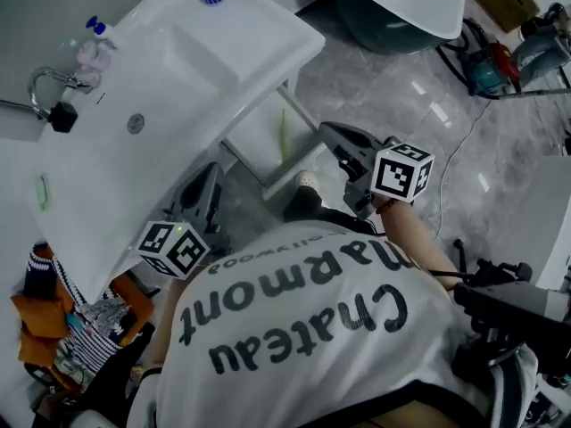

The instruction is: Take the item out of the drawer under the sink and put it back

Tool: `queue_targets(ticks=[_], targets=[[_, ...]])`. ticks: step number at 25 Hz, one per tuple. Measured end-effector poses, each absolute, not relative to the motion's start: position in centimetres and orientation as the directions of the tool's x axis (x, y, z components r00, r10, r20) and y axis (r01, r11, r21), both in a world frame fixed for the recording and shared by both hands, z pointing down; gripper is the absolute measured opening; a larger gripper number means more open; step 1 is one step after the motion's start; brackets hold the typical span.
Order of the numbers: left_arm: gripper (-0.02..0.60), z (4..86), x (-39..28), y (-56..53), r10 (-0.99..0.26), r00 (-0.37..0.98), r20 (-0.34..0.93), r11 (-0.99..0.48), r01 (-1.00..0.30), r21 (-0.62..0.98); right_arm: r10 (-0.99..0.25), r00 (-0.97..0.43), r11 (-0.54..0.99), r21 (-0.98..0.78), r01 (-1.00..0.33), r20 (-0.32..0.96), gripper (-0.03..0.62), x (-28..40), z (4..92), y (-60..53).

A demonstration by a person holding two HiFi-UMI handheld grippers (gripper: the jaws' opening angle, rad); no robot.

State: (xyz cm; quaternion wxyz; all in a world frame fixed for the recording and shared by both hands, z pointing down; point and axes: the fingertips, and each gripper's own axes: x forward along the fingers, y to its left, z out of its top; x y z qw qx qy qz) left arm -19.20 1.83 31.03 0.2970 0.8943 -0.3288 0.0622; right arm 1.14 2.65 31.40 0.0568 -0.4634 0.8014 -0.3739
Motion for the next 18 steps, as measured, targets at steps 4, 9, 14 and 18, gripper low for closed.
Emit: queue_targets(ticks=[4,9,14,18], targets=[[0.008,32.0,-17.9,0.6,-0.568,0.748,0.343,-0.567,-0.658,0.496,-0.722,-0.630,0.335,-0.651,-0.681,0.286,0.012,1.3,32.6,-0.7],[0.008,32.9,-16.7,-0.7,-0.593,0.712,0.376,-0.526,-0.696,0.489,-0.632,-0.691,0.377,-0.640,-0.670,0.351,0.012,1.2,34.9,-3.4],[0.008,33.8,-15.6,-1.3,-0.618,0.671,0.410,-0.504,-0.738,0.449,-0.538,-0.734,0.472,-0.573,-0.670,0.415,0.012,1.3,36.5,-5.4],[0.008,34.9,-15.2,-1.2,-0.662,0.620,0.422,-0.412,-0.771,0.486,-0.473,-0.760,0.489,-0.585,-0.648,0.446,0.012,1.8,38.4,-5.9]])
